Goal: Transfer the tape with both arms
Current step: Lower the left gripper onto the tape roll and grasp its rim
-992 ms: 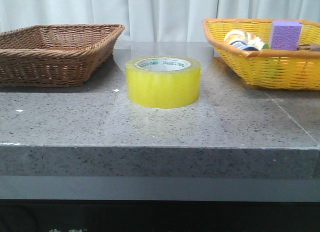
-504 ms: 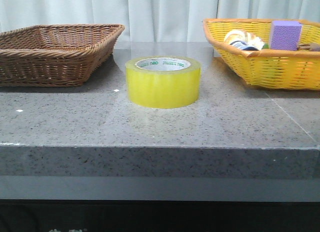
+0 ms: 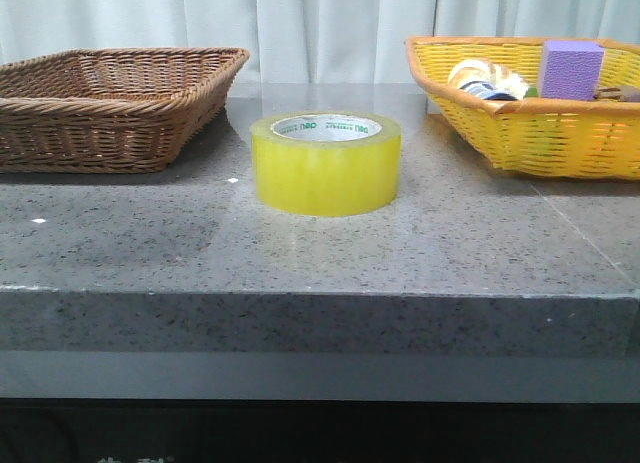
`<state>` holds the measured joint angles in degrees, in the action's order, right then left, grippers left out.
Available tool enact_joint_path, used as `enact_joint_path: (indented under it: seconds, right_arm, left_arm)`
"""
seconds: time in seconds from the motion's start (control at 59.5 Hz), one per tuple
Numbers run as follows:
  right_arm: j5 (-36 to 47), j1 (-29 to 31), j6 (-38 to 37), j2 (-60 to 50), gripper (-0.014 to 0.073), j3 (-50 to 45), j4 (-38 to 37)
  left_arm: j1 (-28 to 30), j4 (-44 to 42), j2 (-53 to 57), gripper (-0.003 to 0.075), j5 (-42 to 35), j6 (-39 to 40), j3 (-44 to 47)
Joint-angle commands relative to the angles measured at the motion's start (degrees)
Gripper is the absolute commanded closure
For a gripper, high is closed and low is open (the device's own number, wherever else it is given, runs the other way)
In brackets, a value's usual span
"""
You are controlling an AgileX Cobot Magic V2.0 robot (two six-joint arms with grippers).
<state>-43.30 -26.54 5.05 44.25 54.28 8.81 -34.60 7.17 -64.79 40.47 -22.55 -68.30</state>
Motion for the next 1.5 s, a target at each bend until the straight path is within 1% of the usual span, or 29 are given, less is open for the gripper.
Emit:
enact_joint_path:
  seconds: [0.0,0.084,0.168,0.269,0.471,0.689,1.211,1.278,1.312,1.362,1.48]
  right_arm:
    - [3.85,0.36,0.20,-0.25,0.0193,1.47,0.44]
    - [3.85,0.36,0.20,-0.25,0.0193,1.47,0.44]
    - [3.85,0.36,0.20,-0.25,0.0193,1.47,0.44]
    - [3.85,0.36,0.20,-0.25,0.0193,1.47,0.44]
    - [3.85,0.36,0.20,-0.25,0.0193,1.47,0.44]
    - [3.85,0.36,0.20,-0.25,0.0193,1.47,0.44]
    - [3.85,0.36,0.20,-0.25,0.0193,1.47,0.44]
    - [3.85,0.36,0.20,-0.25,0.0193,1.47,0.44]
    - [3.85,0.36,0.20,-0.25,0.0193,1.47,0.44]
    - [3.85,0.36,0.20,-0.25,0.0193,1.47,0.44]
    - [3.85,0.36,0.20,-0.25,0.0193,1.47,0.44]
  left_arm:
    - [-3.00,0.80,-5.00,0.0223,-1.47,-3.32,-5.50]
    - [-4.97,0.80,-10.81,0.0223,2.26,-5.13,-10.37]
    - [-6.15,0.80,-16.56,0.0223,7.72,-6.82,-15.30]
    - [-7.09,0.80,-23.41,0.0225,13.16,-7.09,-21.22]
    - [-8.04,2.82,-34.26,0.0225,18.99,-7.09,-30.20]
    - [-9.11,3.22,-40.46,0.0225,19.64,-7.09,-34.80]
    - [-8.99,3.22,-47.78,0.0231,19.28,-6.86,-35.26]
    - [-8.99,3.35,-47.92,0.0271,19.28,-6.85,-35.26]
    - [-8.99,3.35,-47.92,0.0316,19.28,-6.85,-35.26]
    - [-8.99,3.35,-47.92,0.0405,19.28,-6.38,-35.26]
    - [-8.99,3.35,-47.92,0.0549,19.67,-5.63,-35.26]
